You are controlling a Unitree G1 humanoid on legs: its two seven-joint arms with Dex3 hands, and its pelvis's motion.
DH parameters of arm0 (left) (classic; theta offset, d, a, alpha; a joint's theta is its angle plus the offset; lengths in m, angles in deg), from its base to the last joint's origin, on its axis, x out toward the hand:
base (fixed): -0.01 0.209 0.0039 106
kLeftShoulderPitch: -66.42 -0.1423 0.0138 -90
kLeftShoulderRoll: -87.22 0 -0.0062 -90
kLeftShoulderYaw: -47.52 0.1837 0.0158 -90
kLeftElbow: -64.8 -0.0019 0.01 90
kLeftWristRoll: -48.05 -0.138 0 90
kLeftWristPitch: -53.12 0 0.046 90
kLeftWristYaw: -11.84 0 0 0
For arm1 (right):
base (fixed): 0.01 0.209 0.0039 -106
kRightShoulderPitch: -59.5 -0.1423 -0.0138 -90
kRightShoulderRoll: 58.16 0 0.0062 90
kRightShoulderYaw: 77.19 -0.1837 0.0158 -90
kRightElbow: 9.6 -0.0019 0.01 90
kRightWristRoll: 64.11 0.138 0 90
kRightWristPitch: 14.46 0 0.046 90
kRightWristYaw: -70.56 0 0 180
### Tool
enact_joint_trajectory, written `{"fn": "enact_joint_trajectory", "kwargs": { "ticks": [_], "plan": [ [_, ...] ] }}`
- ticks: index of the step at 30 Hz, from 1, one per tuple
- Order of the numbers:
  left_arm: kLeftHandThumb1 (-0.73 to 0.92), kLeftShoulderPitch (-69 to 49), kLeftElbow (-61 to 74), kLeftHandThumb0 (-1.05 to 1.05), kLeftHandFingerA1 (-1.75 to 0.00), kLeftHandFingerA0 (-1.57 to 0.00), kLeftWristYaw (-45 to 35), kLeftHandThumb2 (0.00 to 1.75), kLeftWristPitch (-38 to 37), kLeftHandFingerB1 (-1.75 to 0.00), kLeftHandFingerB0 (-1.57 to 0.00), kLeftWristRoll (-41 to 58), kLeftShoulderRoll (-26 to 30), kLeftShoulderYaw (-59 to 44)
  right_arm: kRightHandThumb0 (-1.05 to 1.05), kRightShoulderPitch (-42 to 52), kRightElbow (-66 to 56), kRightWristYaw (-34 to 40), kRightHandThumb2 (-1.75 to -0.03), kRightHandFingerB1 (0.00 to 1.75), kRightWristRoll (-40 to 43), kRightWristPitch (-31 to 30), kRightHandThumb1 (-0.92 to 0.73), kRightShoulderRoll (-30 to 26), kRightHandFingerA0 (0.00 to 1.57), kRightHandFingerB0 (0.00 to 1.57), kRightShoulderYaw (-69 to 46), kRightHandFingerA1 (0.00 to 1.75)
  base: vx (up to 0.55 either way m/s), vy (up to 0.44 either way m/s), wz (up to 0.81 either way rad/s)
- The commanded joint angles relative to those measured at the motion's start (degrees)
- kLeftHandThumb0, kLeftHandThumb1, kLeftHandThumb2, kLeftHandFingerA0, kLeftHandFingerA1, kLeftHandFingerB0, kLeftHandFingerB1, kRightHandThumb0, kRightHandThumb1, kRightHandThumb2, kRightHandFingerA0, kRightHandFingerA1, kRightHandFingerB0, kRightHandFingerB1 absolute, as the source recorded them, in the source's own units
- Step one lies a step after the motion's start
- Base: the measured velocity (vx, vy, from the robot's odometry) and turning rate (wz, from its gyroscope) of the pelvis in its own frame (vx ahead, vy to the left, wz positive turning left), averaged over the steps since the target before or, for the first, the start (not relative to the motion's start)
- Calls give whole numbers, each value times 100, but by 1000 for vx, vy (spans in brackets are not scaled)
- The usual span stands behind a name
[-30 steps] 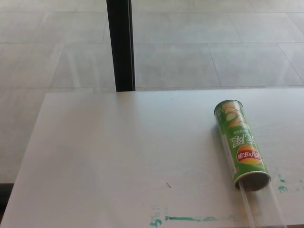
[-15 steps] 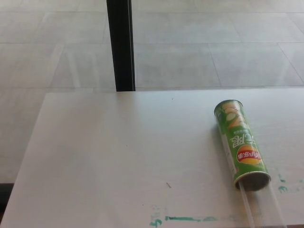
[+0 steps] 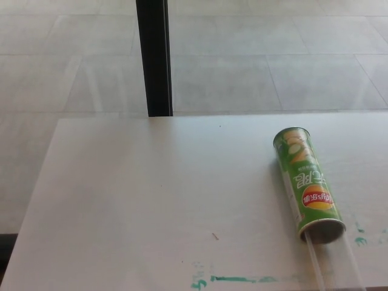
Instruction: Use the right hand as a fist to push the chips tray inside its container kept in the middle of the desk
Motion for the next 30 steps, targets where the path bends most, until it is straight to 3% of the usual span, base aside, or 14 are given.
{"fn": "enact_joint_trajectory", "kwargs": {
  "ticks": [1,6,9,12,13,20,30],
  "plan": [
    [92,77,-37,-70,-58,-44,-78,71,80,-49,-39,132,305,7,-67,-169,397,930,-65,45,-1454,-70,-85,580,87,63,285,95,0,0,0],
    [92,63,8,-70,-59,-48,-41,71,72,-47,-39,177,306,-21,-67,-106,534,1411,-65,47,-1467,222,-84,785,86,65,241,103,0,0,0],
    [92,62,39,-70,-57,-50,-1,71,70,-47,-38,202,301,-26,-68,-131,545,1534,-67,43,-1603,275,-89,949,79,54,255,101,0,0,0],
    [92,73,16,-71,-59,-50,7,71,65,-46,-38,198,310,1,-67,-140,551,1547,-67,43,-1646,328,-89,1049,78,52,223,102,0,0,0],
    [92,97,-18,-71,-58,-46,13,73,60,-46,-32,178,322,25,-65,-156,555,1605,-67,42,-1646,356,-88,1121,76,49,216,111,0,0,0],
    [92,4,8,-70,-61,-52,30,72,-55,-48,-36,135,340,113,-64,-183,665,2059,-67,40,-1750,627,-87,1504,74,41,219,130,0,0,0],
    [92,80,-38,-69,-59,-47,-74,72,61,-47,-36,278,399,60,-63,-576,829,1862,-66,38,-1837,789,-86,1720,76,38,227,118,0,0,0]
  ]
}}
